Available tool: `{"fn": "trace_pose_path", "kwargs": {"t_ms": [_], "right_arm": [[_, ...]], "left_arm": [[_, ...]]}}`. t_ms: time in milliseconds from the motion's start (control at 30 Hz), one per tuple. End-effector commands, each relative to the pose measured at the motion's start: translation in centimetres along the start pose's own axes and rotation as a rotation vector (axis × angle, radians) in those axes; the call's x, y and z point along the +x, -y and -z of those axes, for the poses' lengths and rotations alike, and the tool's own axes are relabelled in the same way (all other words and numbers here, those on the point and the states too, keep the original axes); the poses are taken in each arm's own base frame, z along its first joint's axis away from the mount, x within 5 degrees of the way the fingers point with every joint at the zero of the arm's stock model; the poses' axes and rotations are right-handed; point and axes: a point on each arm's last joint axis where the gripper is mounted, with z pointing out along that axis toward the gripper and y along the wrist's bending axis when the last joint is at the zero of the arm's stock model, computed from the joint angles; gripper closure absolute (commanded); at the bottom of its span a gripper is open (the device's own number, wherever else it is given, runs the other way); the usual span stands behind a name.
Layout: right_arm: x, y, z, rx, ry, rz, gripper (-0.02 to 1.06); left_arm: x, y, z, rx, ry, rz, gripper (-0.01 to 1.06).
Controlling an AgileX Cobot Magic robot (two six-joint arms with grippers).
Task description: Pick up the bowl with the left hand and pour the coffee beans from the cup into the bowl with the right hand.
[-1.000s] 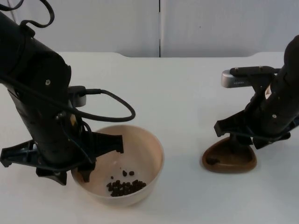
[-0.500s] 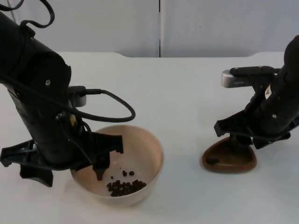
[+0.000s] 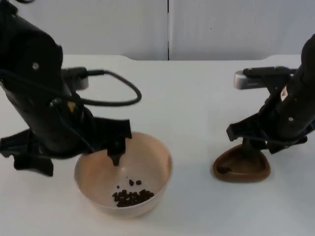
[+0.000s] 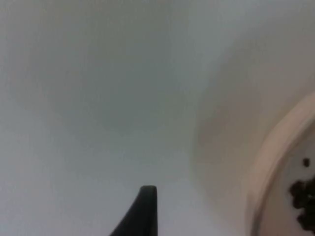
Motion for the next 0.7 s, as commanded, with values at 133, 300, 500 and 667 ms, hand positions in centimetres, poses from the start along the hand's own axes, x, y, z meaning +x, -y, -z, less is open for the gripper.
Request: {"fn": "trace_pose_path", "kwargs": {"t_ms": [133, 300, 500, 667], "right_arm": [[-1.5, -0.3, 4.7, -0.02, 0.121, 0.018, 0.54], [-2.2, -0.4, 9.3, -0.042, 0.239, 0.017, 0.54], [-2.3, -0.4, 14.6, -0.062, 0.365, 0.033, 0.54], [-1.7, -0.2, 18.7, -0.073, 0.445, 0.04, 0.54]], "left_arm": [[-0.8, 0.0, 3.7, 0.074, 0.113, -0.013, 0.11], [-1.2, -0.2, 6.7, 0.116, 0.21, -0.043, 0.11], [-1.5, -0.8, 10.1, 0.158, 0.329, -0.081, 0.11], [-1.5, -1.4, 12.7, 0.183, 0.419, -0.108, 0.11]]}}
